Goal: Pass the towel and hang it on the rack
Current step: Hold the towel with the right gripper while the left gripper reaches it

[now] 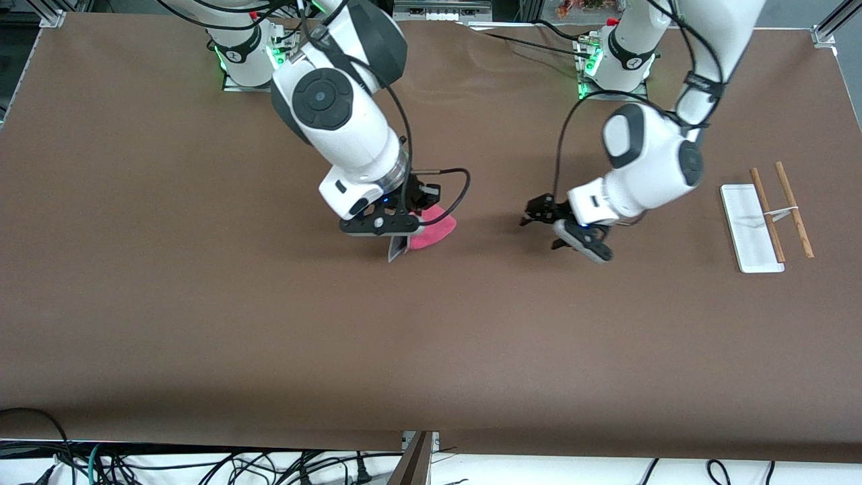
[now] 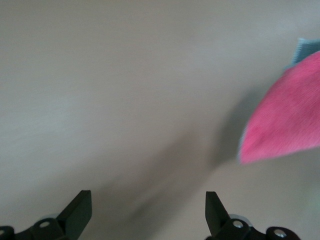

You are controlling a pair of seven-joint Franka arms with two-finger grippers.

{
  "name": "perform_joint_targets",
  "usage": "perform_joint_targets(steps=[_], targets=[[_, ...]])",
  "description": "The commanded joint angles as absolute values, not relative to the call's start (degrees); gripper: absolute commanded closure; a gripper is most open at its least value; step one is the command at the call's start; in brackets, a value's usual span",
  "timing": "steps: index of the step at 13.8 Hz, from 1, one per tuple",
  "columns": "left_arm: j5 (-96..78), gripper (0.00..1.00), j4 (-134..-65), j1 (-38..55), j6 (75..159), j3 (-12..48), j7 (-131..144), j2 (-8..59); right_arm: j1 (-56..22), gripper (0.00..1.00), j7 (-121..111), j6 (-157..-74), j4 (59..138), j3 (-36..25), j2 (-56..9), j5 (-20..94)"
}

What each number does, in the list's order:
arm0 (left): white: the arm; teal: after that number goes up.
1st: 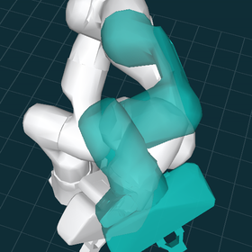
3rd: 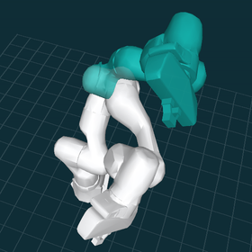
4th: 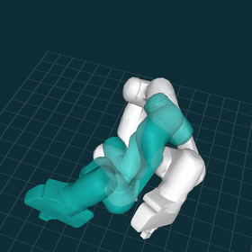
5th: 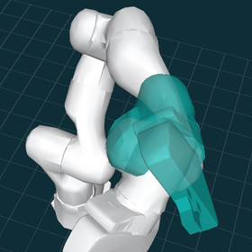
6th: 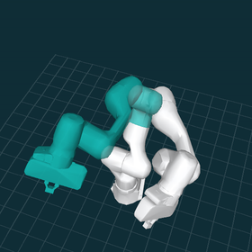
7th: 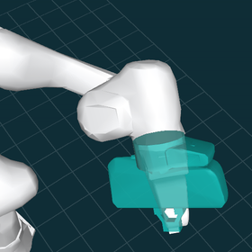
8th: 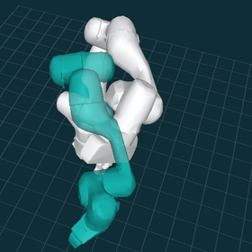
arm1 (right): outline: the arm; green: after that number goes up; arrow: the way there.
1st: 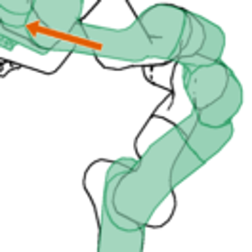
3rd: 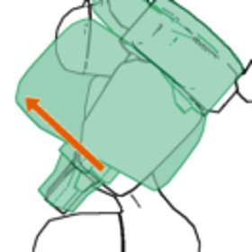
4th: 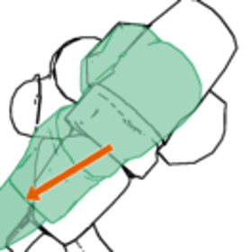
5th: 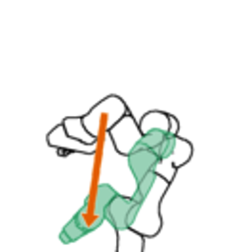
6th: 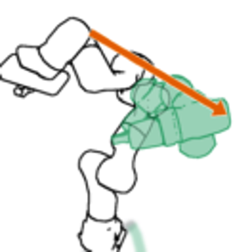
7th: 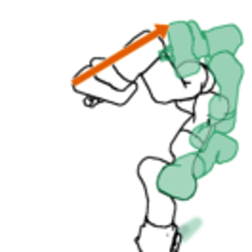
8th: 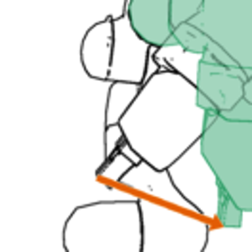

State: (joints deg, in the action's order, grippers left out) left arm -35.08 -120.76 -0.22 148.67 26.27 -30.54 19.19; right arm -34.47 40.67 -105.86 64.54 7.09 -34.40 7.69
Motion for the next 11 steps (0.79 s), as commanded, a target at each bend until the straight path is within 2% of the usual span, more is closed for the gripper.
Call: perform_joint_targets(steps=[1,7,11], targets=[[-36.83,0.00,-118.83,2.37,155.11,29.00,-32.70,23.89,-36.82,1.00,41.92,-105.11,62.67,7.21,-34.72,8.44],[-36.12,0.00,-121.72,2.99,155.22,32.78,-36.28,23.65,-40.43,1.00,43.59,-105.82,62.58,7.03,-34.63,8.00],[-36.21,0.00,-124.98,-2.44,153.29,32.52,-49.36,21.27,-40.43,1.00,43.59,-107.93,62.49,7.12,-34.63,8.09]])
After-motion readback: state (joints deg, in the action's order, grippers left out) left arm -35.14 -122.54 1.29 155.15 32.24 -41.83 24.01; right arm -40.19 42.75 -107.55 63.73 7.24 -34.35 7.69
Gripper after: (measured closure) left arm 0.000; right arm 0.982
